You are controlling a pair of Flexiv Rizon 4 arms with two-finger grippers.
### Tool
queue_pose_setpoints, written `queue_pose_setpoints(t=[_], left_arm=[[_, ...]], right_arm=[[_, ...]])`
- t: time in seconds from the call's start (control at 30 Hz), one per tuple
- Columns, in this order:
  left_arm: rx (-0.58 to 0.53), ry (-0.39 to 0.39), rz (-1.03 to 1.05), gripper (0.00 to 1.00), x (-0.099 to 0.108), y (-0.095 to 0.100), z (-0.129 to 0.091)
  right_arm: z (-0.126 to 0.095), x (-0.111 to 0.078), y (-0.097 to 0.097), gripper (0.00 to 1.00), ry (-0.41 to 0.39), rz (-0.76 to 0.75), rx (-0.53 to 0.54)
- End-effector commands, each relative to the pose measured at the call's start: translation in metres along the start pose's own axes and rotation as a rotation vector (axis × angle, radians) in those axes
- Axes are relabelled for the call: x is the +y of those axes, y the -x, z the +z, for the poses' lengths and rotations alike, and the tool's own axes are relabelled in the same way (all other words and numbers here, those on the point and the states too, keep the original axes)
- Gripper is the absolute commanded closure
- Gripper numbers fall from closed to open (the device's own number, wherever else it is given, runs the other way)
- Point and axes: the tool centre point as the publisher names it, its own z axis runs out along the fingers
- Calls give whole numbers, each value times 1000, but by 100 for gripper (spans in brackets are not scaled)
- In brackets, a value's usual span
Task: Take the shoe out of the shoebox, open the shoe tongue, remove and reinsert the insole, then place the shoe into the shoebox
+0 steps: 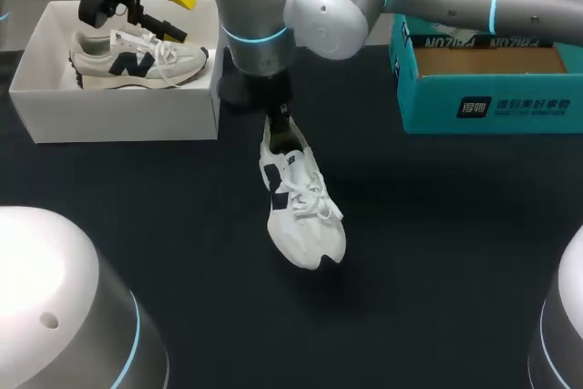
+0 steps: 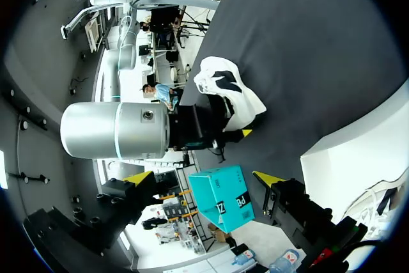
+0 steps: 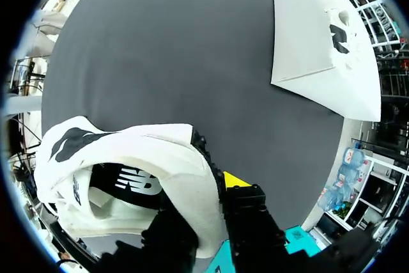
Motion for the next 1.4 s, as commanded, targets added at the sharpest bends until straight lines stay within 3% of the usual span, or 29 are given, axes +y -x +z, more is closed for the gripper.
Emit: queue_pose_setpoints(t=[0.03, 0.33, 0.73, 0.8, 1.4], left_arm=[[2, -3, 1, 0, 0, 0, -1], [2, -3, 1, 0, 0, 0, -1], [2, -3, 1, 0, 0, 0, -1], [2, -3, 1, 0, 0, 0, -1], [2, -3, 1, 0, 0, 0, -1]], right_arm=[[-60, -15, -5, 100, -7, -13, -39], [-119, -28, 9, 100, -40, -52, -61], [-169, -43, 18, 100, -51, -66, -113], [-175, -43, 19, 100, -21, -46, -150], [-175, -43, 19, 100, -21, -46, -150]])
